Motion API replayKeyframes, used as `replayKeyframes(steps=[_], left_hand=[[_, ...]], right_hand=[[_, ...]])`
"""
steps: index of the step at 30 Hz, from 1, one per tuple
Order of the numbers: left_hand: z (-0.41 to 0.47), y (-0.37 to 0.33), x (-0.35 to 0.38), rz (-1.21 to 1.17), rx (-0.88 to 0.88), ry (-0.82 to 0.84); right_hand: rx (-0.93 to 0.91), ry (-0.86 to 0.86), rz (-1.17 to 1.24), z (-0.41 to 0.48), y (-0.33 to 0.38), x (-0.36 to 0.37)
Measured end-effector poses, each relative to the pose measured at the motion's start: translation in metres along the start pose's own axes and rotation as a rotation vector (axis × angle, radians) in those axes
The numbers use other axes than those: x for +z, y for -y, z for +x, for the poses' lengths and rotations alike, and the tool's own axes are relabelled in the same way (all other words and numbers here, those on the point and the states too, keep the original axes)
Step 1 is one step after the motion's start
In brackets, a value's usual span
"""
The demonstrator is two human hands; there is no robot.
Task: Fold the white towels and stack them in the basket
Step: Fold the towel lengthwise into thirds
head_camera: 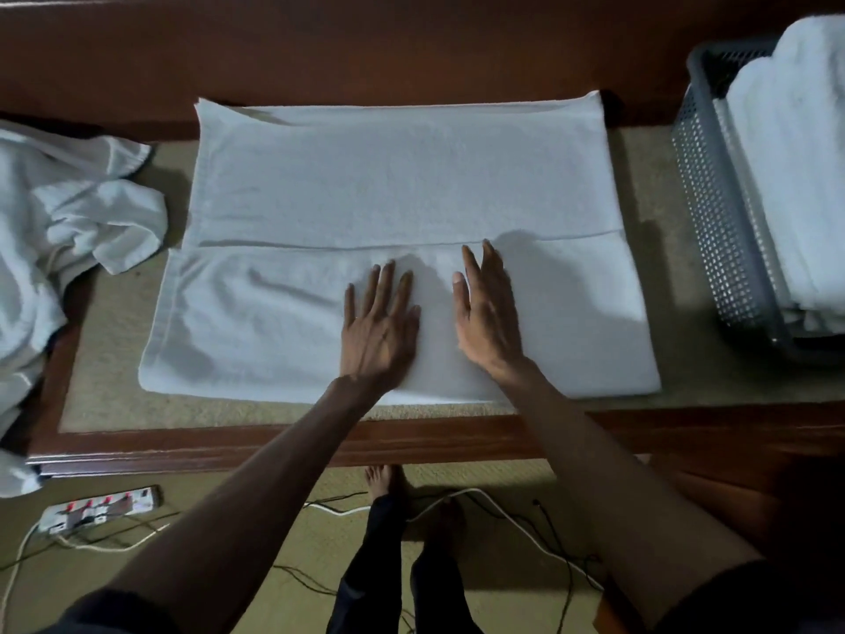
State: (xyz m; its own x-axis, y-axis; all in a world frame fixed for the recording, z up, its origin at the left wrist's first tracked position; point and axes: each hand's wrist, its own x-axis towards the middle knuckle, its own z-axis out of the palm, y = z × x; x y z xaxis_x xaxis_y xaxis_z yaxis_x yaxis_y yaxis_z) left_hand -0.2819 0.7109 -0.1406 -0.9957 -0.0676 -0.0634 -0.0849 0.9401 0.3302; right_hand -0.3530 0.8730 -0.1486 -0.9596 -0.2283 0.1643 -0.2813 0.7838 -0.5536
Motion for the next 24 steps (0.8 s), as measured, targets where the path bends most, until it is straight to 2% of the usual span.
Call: replayKeyframes(steps=[5, 9, 11, 13, 17, 24], left_hand=[[0.003, 0.051, -0.015, 0.091, 0.078, 0.1], [0.009, 0.105, -0.042, 0.114, -0.018, 0.099], [0.012, 0.131, -0.054, 0.124, -0.063, 0.097], [0.014, 0.154, -0.064, 0.122, -0.093, 0.08], [0.016, 0.189, -0.076, 0.142, -0.148, 0.035], [0.016, 0.204, -0.082, 0.13, -0.171, -0.025]], right_hand=[[-0.09, -0.009, -0.244, -0.002, -0.009, 0.012], [-0.057, -0.041, -0.298, -0.001, -0.006, 0.012], [-0.071, 0.009, -0.337, 0.001, -0.004, 0.009], [-0.052, 0.061, -0.346, 0.002, -0.004, 0.006], [-0.039, 0.059, -0.373, 0.002, 0.0, 0.005], [-0.045, 0.063, -0.374, 0.003, 0.004, 0.003]])
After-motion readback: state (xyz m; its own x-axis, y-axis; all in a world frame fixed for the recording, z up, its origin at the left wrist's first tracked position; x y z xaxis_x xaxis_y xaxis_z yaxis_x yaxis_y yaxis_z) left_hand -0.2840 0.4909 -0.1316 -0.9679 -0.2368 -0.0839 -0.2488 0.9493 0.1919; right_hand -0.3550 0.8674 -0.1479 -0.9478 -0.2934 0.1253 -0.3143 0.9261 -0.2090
